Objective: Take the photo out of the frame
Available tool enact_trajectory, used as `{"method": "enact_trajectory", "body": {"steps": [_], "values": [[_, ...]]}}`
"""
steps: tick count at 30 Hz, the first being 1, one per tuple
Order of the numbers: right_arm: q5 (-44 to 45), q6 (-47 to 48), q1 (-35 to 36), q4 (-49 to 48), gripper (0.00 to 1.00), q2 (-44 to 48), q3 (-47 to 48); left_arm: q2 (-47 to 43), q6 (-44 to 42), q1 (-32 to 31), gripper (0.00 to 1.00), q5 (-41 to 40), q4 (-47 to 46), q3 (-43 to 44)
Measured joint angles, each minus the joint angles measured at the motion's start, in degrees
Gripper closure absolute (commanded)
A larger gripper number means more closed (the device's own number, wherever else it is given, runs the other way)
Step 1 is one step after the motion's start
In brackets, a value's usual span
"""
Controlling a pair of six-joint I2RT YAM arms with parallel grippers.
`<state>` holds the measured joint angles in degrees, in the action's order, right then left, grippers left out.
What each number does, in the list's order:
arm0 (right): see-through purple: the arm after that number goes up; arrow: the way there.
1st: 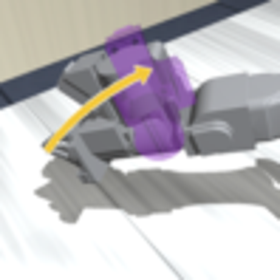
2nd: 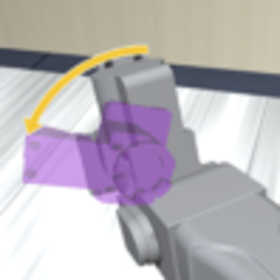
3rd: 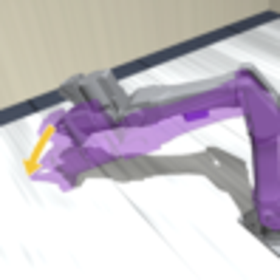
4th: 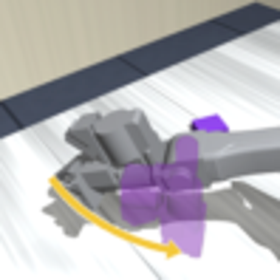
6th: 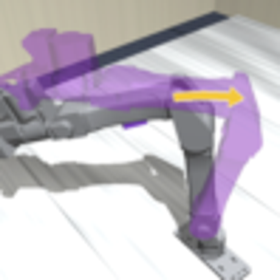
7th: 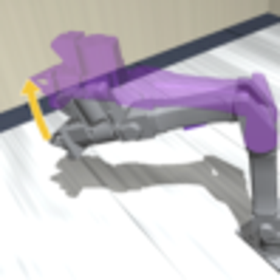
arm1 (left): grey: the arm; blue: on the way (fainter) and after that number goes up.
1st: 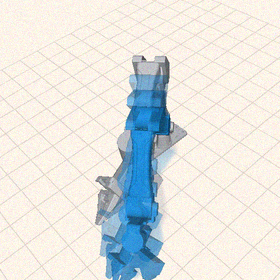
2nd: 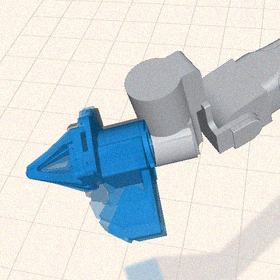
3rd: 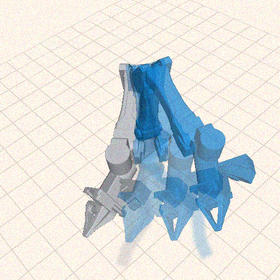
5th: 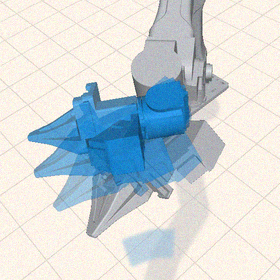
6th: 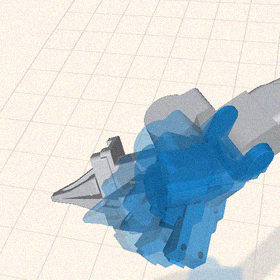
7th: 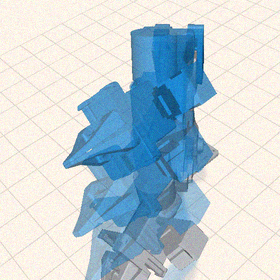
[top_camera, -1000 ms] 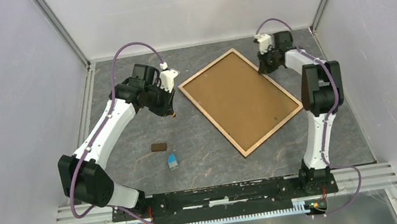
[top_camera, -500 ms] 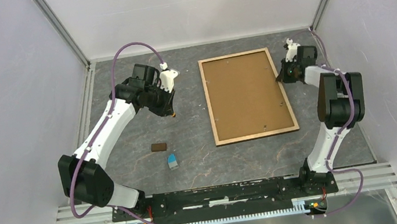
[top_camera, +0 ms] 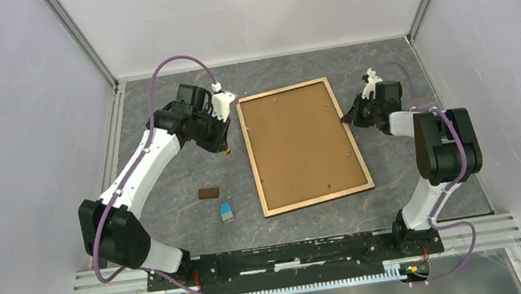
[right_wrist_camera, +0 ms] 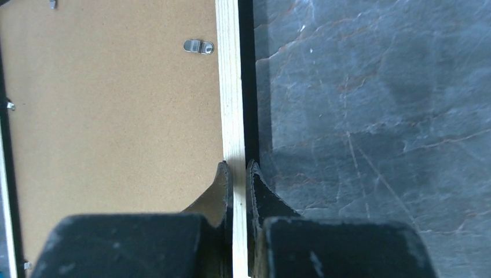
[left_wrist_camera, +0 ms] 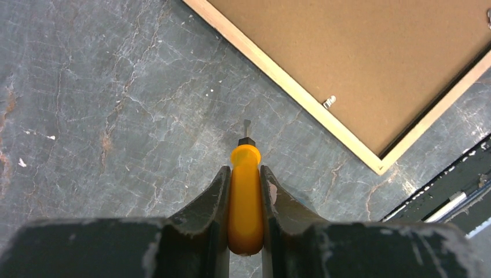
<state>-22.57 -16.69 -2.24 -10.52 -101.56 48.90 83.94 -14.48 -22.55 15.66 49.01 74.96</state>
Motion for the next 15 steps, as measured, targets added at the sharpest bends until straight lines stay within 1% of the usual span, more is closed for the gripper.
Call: {"method": "enact_trajectory", "body": {"steps": [3, 6, 15], "values": [[-0.72, -2.75, 0.0, -1.73, 1.0, 0.7, -1.7, 1.77, 0.0, -0.85, 0.98, -1.64, -0.66, 0.55], [-0.79, -4.37, -0.09, -2.73, 1.0, 0.74, -2.29, 5.22, 0.0, -2.4, 0.98, -3.02, -1.42, 3.15], [-0.87, -6.19, -0.15, -5.2, 1.0, 1.22, -3.96, 13.75, 0.0, -6.93, 0.98, -8.0, -4.66, 11.37]]}}
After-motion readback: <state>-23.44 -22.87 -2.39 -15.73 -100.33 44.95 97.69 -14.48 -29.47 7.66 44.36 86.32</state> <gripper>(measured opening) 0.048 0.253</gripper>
